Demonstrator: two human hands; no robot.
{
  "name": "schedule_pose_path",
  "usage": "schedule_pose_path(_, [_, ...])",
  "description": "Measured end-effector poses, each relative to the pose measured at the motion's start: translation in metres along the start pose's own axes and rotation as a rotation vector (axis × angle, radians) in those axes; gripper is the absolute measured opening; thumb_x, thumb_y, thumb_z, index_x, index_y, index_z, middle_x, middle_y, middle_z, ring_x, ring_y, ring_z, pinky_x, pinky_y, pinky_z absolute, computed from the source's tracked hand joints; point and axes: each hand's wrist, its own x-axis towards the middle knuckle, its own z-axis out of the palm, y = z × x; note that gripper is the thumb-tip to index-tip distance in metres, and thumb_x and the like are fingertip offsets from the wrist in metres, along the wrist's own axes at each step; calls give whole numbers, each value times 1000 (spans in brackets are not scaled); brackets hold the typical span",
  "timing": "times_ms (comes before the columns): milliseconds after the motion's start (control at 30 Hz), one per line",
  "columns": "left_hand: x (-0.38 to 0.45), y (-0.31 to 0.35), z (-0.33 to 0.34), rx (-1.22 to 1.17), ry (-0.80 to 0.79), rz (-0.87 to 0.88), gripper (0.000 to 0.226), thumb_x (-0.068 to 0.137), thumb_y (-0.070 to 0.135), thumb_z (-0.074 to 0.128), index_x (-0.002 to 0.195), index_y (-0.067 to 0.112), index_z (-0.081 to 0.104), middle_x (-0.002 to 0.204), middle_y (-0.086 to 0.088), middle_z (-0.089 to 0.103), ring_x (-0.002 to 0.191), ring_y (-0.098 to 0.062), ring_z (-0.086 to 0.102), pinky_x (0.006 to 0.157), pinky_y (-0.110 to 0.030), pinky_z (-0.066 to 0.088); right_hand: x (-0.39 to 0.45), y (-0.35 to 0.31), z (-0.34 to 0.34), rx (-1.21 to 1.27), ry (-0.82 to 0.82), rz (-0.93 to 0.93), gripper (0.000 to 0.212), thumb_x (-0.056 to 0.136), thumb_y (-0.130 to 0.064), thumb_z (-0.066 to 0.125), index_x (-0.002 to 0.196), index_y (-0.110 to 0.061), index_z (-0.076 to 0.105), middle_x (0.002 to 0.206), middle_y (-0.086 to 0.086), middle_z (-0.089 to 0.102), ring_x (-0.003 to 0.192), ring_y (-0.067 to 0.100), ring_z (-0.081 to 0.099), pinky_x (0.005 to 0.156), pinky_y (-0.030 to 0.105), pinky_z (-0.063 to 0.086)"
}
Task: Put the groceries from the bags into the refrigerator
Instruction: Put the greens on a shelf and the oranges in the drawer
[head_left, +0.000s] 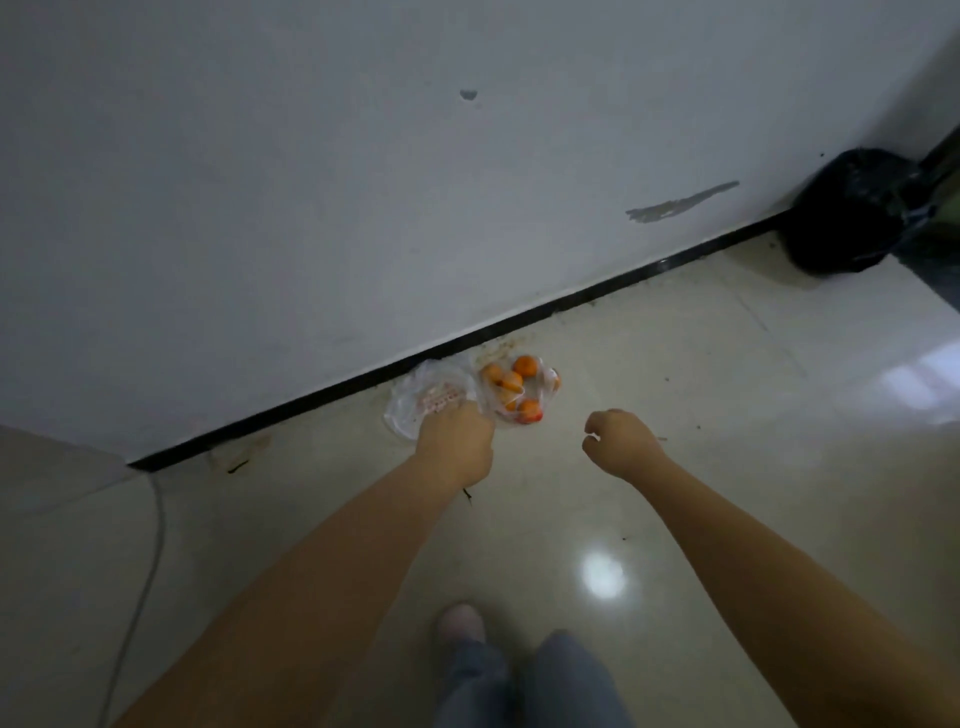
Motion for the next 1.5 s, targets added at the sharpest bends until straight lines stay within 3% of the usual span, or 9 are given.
schedule_pose_path(200, [119,-14,-7,-14,-101,-16,36,96,16,44,130,8,52,135,-12,50,126,-29,48,106,-38,41,88,8,5,25,-40,43,33,90,-13,46,120,-2,56,123,19,56,118,31,50,94,30,41])
schedule_pose_path(400, [236,-24,26,28,-173,32,37,99,23,37,128,6,53,127,-13,56,118,-28,52,97,-37,44,197,37,25,75,-44,124,31,88,-12,47,114,-1,60,118,21,60,112,34,53,92,32,42])
schedule_pose_path(767, [449,-68,200,251,-298,197,36,97,16,41,132,12,45,138,-10,43,127,-28,43,101,-39,40,415,87,178,173,55,244,40,80,6,45,115,-4,61,119,15,62,116,30,50,90,31,43])
schedule_pose_path(933, [551,-80,305,190,-119,461,44,99,36,29,136,18,43,141,-7,42,132,-25,36,102,-38,33,498,124,266,119,218,113,41,76,12,40,106,0,66,109,17,67,109,33,55,87,35,45])
schedule_pose_path(1000, [590,-79,335,216,-31,554,51,96,42,20,134,20,46,142,-5,43,135,-21,34,105,-36,28,527,139,292,66,355,-84,37,68,9,40,87,3,71,87,20,73,87,38,66,73,38,55])
schedule_pose_path(1100, [638,-74,369,363,-123,652,48,100,41,25,147,29,26,155,0,26,146,-18,17,118,-47,2,563,159,319,-32,395,-279,41,63,-4,31,68,1,72,68,15,73,65,32,71,56,32,57])
schedule_pose_path(1167, [656,-71,377,443,-170,716,48,100,41,23,147,38,19,148,2,39,142,-18,28,114,-58,-8,581,169,329,-64,333,-302,47,62,-4,26,71,1,72,75,18,73,72,34,72,60,33,57])
schedule_pose_path(1300, [661,-82,384,452,-181,756,45,101,39,24,115,21,63,110,-2,68,114,-19,55,118,-48,0,597,179,337,-65,104,-77,43,84,5,36,118,-4,61,124,15,61,118,28,54,98,32,41])
schedule_pose_path(1500, [648,-129,405,476,-201,619,37,99,33,33,107,18,66,113,-5,67,112,-25,57,114,-37,20,604,155,350,-184,-104,68,34,95,-27,36,109,-4,57,109,18,64,103,33,58,87,39,49])
